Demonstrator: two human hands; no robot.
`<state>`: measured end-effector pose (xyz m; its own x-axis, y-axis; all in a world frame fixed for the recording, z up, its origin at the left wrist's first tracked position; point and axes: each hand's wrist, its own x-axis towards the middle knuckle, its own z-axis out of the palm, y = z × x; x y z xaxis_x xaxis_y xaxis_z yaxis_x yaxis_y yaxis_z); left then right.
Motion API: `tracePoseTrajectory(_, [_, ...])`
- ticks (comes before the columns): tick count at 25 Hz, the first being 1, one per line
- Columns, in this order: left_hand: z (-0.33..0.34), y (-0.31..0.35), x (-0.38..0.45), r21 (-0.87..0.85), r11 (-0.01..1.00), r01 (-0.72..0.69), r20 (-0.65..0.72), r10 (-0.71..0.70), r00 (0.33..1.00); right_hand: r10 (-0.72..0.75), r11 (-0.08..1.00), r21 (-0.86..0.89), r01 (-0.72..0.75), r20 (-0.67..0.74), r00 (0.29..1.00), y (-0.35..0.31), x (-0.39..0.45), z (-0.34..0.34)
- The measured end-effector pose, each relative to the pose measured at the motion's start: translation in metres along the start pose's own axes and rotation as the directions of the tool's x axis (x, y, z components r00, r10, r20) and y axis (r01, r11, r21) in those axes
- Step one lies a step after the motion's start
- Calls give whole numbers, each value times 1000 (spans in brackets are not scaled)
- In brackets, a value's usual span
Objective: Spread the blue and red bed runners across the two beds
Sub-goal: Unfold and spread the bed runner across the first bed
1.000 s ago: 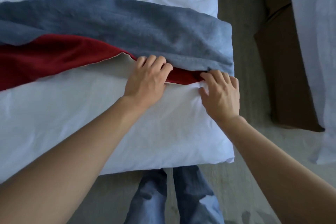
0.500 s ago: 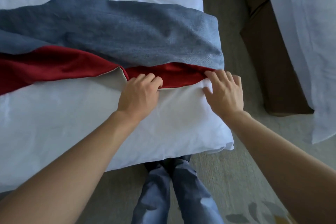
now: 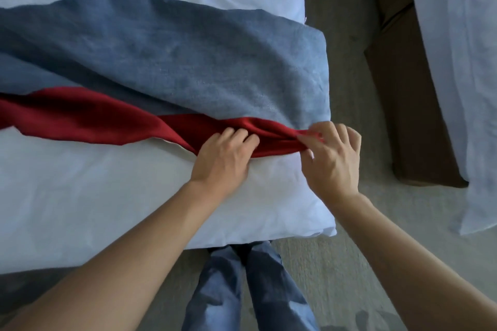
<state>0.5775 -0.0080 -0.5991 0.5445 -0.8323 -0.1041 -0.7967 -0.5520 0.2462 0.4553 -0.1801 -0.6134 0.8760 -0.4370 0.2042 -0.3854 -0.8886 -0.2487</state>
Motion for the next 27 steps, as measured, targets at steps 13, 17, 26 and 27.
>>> tracePoseTrajectory(13, [-4,-29,-15,47,991,-122,6,122,993,-83,997,7,83,148,986,-59,-27,14])
tracePoseTrajectory(17, [-34,-143,-58,163,986,-37,-26,42,999,-158,987,52,150,201,967,-173,4,42])
tracePoseTrajectory(26, [-77,-358,-165,135,944,301,-212,-269,939,-378,919,157,361,94,921,-378,47,99])
tracePoseTrajectory(27, [-78,-369,-170,130,938,322,-212,-291,933,-417,902,177,394,123,900,-390,41,102])
